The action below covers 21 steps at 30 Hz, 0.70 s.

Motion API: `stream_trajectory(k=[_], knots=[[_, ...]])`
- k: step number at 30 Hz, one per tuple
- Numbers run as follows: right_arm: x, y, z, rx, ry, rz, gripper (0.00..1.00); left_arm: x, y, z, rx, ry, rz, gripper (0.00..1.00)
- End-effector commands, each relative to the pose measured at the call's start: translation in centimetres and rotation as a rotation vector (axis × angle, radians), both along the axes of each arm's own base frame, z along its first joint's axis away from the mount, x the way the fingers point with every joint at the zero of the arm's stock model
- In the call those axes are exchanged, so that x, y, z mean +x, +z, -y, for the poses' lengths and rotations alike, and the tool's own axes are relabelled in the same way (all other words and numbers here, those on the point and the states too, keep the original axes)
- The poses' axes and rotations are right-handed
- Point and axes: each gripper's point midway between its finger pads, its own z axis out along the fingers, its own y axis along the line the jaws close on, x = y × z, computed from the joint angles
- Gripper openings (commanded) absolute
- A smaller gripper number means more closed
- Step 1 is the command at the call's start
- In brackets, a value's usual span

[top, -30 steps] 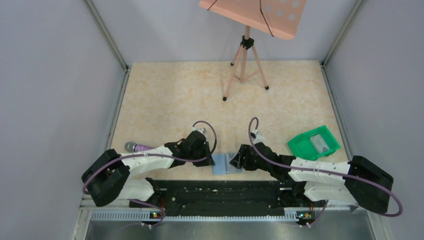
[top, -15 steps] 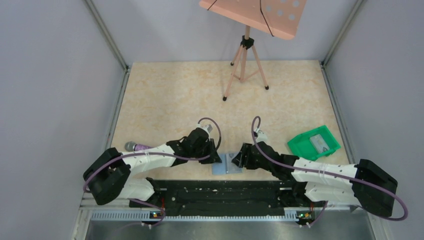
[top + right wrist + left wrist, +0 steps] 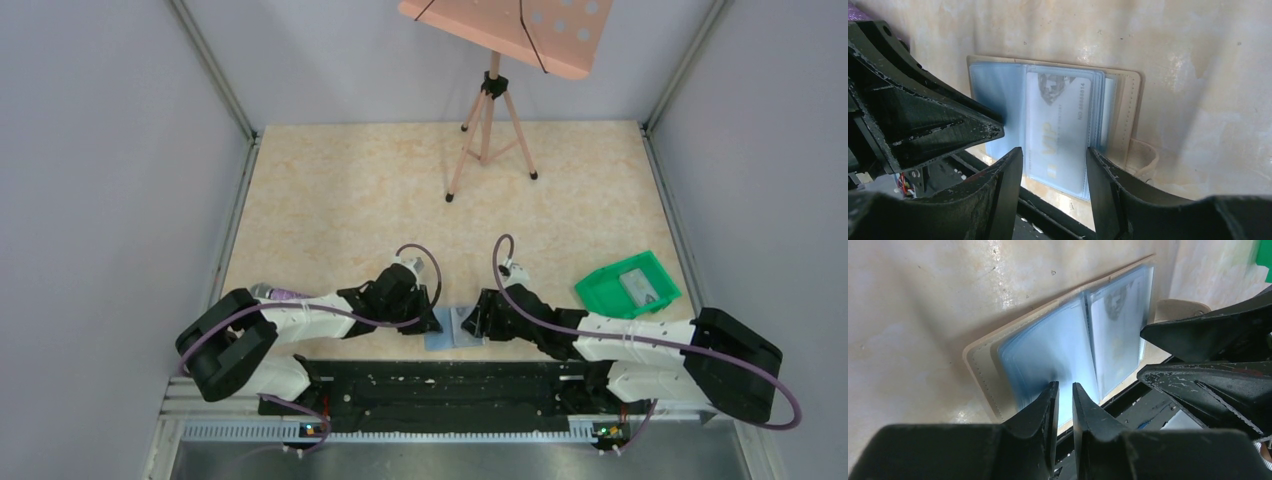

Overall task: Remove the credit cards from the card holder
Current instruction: Open the card holder at the center of the board.

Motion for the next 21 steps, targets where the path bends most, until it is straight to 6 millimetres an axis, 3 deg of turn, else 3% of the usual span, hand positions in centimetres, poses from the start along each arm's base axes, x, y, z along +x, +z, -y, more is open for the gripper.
stream_trajectory(k=[1,21], knots=[[0.1,0.6,-1.1,0.042,0.018,-0.003,0.50,-0.3,-1.2,-0.8,0.032,0.013,-0.008,0.22],[0.0,4.5,-3.3,0.264,0.050,0.048,0.50,-0.8,-1.9,-0.7,0.030,0.013,-0.027,0.22]])
